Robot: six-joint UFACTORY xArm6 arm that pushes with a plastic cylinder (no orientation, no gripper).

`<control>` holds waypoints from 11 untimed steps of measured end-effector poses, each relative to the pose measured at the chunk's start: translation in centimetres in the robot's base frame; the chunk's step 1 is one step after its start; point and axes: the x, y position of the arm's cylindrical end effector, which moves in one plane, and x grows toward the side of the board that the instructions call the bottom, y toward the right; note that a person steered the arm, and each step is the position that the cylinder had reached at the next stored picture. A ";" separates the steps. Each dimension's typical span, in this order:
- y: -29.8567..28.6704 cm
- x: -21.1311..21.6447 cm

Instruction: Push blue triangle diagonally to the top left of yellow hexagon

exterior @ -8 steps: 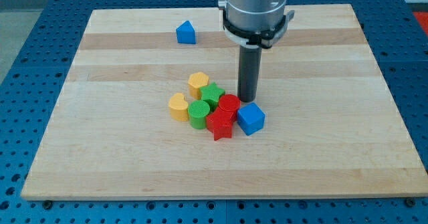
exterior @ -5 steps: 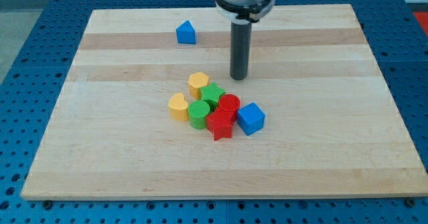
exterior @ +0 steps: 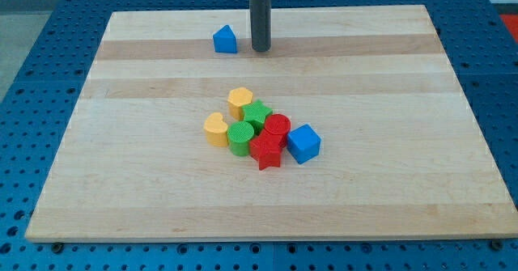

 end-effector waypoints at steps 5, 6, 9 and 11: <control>-7.0 -2.2; -7.0 -3.3; -10.3 -5.2; -13.0 -3.6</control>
